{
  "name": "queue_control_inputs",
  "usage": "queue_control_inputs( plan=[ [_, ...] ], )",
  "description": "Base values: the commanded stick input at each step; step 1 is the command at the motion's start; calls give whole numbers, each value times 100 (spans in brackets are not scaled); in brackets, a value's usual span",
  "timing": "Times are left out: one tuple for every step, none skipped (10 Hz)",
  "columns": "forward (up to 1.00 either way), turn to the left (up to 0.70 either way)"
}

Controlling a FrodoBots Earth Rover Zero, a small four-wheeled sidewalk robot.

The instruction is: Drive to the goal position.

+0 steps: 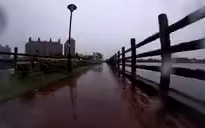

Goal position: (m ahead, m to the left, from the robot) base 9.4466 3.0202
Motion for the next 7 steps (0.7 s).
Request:
queue_control_inputs(
  plan=[
    [100,0],
    [100,0],
    [100,0],
    [100,0],
    [100,0],
    [100,0],
    [100,0]
  ],
)
